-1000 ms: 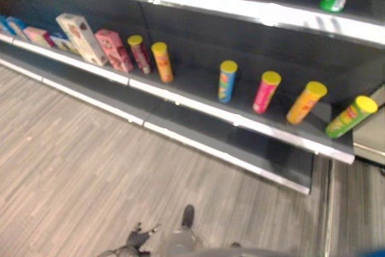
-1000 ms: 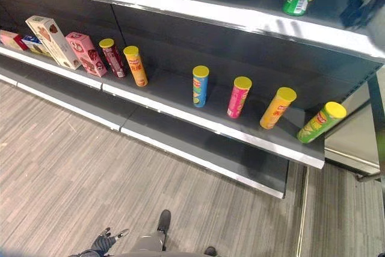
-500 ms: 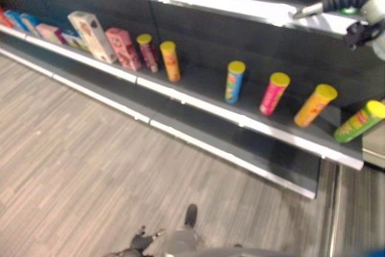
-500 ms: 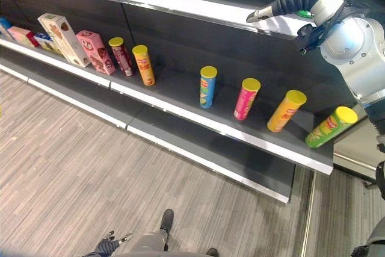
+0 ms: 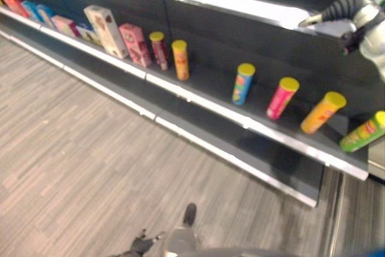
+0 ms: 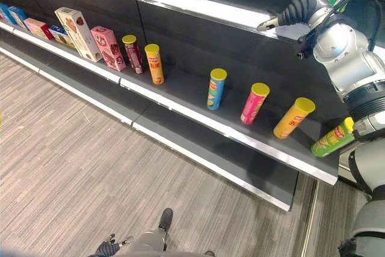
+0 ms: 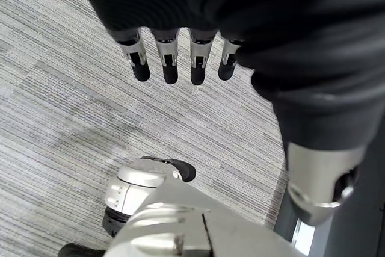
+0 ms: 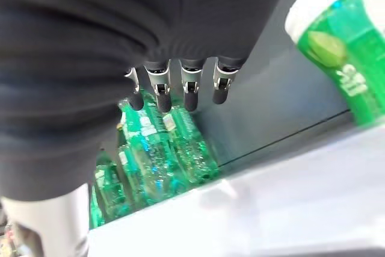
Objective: Put the goods on the table back onto the shelves and tidy them up.
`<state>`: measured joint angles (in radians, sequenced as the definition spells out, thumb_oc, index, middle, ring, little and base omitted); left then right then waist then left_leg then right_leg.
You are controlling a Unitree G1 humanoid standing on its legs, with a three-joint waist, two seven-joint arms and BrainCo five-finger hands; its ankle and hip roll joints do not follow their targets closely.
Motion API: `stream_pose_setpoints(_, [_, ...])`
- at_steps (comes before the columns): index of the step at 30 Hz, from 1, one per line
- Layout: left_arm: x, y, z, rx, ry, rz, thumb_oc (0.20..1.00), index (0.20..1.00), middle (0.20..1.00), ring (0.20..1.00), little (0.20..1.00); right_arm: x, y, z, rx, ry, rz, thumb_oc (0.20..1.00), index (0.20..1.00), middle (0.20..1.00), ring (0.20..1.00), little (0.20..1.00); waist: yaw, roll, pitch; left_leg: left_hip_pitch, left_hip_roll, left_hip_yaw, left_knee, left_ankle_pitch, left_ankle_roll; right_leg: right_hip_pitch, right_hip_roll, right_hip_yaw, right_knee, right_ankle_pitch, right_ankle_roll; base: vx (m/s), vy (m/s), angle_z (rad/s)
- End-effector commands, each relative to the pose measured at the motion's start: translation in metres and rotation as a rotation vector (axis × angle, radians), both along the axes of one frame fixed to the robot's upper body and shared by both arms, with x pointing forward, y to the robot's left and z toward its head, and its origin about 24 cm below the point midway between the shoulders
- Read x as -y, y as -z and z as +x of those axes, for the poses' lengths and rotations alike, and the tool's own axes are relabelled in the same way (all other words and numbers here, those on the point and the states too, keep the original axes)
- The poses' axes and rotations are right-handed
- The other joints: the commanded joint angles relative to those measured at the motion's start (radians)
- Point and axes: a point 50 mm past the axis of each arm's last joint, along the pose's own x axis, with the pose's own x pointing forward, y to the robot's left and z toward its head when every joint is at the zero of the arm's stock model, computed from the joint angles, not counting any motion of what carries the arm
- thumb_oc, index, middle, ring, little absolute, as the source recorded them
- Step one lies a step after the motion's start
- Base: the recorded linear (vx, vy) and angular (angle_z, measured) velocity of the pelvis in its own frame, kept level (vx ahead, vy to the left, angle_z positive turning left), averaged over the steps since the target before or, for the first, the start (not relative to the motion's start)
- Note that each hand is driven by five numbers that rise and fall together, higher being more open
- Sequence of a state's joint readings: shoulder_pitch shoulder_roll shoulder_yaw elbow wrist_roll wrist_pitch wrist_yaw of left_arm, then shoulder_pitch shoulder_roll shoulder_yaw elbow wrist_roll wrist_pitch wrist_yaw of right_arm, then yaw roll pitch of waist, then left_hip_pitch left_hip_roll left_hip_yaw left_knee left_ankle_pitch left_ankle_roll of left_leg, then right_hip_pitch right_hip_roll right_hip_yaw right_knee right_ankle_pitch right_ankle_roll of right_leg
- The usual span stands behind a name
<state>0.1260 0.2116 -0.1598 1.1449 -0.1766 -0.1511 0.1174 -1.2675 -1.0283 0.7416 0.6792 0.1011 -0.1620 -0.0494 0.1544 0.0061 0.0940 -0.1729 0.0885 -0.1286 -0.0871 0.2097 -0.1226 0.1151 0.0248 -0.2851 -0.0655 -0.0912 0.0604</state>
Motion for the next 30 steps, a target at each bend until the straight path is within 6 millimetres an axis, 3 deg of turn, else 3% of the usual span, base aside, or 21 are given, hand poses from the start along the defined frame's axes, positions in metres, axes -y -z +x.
stream_pose_setpoints(1, [-0.021, -0.008, 0.019, 0.047, 0.028, 0.06, 1.0, 1.0, 1.0, 1.0, 1.0, 0.0, -0.018, -0.002, 0.059, -0.006, 0.043, 1.0, 1.0, 1.0, 1.0, 1.0, 0.035, -0.083, -0.009, 0.177, -0.056, 0.082, 0.0, -0.214, -0.012, -0.068, -0.102, 0.152, -0.02, 0.038, 0.148, 0.0, 0.0, 0.0])
stream_pose_setpoints(12, [-0.02, -0.01, 0.025, 0.061, 0.049, 0.065, 1.0, 1.0, 1.0, 1.0, 1.0, 0.015, -0.009, -0.003, 0.044, 0.037, 0.074, 1.0, 1.0, 1.0, 1.0, 1.0, 0.012, -0.082, -0.008, 0.187, -0.051, 0.1, 0.0, -0.222, -0.009, -0.068, -0.1, 0.164, -0.021, 0.037, 0.147, 0.0, 0.0, 0.0])
stream_pose_setpoints(30, [-0.021, -0.01, 0.025, 0.058, 0.05, 0.071, 1.0, 1.0, 1.0, 1.0, 1.0, 0.023, -0.003, -0.004, 0.028, 0.069, 0.07, 1.0, 1.0, 1.0, 1.0, 1.0, -0.004, -0.082, -0.001, 0.192, -0.046, 0.115, 0.0, -0.223, -0.009, -0.07, -0.095, 0.171, -0.022, 0.038, 0.145, 0.0, -0.002, -0.04])
